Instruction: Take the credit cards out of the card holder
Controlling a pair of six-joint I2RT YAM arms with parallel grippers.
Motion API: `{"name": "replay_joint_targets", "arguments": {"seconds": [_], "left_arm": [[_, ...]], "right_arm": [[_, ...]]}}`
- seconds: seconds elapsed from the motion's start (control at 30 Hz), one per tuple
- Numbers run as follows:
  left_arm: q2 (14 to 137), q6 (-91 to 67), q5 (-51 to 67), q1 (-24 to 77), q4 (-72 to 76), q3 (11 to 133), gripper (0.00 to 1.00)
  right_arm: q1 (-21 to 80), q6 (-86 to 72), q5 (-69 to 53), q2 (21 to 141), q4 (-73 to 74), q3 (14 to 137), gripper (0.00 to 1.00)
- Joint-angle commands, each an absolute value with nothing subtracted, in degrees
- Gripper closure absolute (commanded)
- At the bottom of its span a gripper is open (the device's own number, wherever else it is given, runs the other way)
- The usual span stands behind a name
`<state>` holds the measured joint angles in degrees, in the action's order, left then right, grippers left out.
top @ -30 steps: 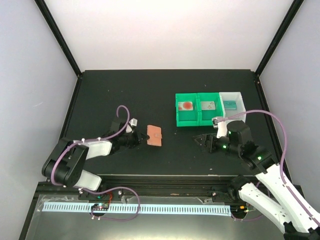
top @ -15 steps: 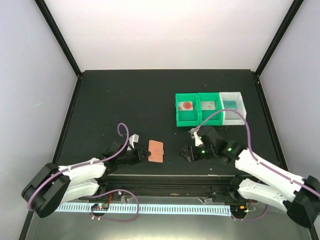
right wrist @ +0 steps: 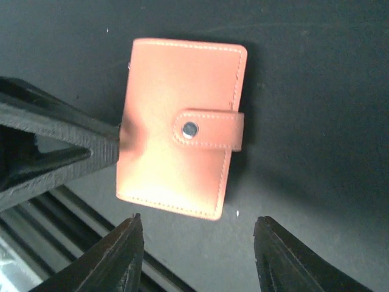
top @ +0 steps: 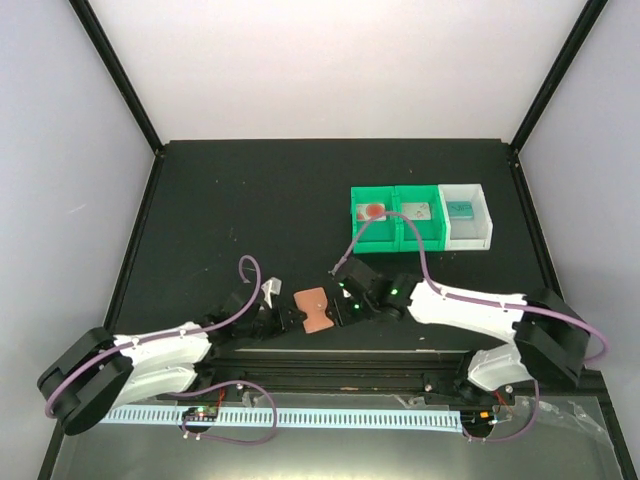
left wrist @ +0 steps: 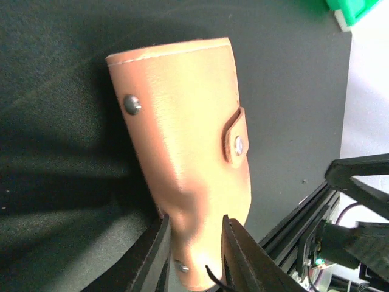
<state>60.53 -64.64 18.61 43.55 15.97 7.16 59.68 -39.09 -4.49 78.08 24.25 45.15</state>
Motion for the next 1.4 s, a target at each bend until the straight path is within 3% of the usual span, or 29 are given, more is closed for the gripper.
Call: {"name": "replay_joint_targets", "arguments": {"seconds": [0.0,0.3,0.87,1.17,1.37], "left_arm": [[56.32,-65.73,14.3,43.94,12.49,7.04,0.74],[46.87,-68.25,10.18,42.97,7.85,4.9,0.67],[46.51,-65.22,9.76,41.24,5.76,4.67,0.66],[47.61,-64.77,10.44,41.22,6.15,5.16,0.65],[48.44,-64.45,10.55,41.25,5.85,5.96,0.65]], "right_arm": [[60.79,-38.02,-0.35,83.23,21.91,49.7,0.5],[61.52,-34.56,-0.48,91.63,22.54,56.1,0.57],[62.36,-33.49,1.71,101.75,23.92,59.91,0.65],[63.19,-33.61,7.36,103.03,26.89,60.08,0.75],[63.53,-33.41,6.82,101.88,25.45,59.38,0.91]]}}
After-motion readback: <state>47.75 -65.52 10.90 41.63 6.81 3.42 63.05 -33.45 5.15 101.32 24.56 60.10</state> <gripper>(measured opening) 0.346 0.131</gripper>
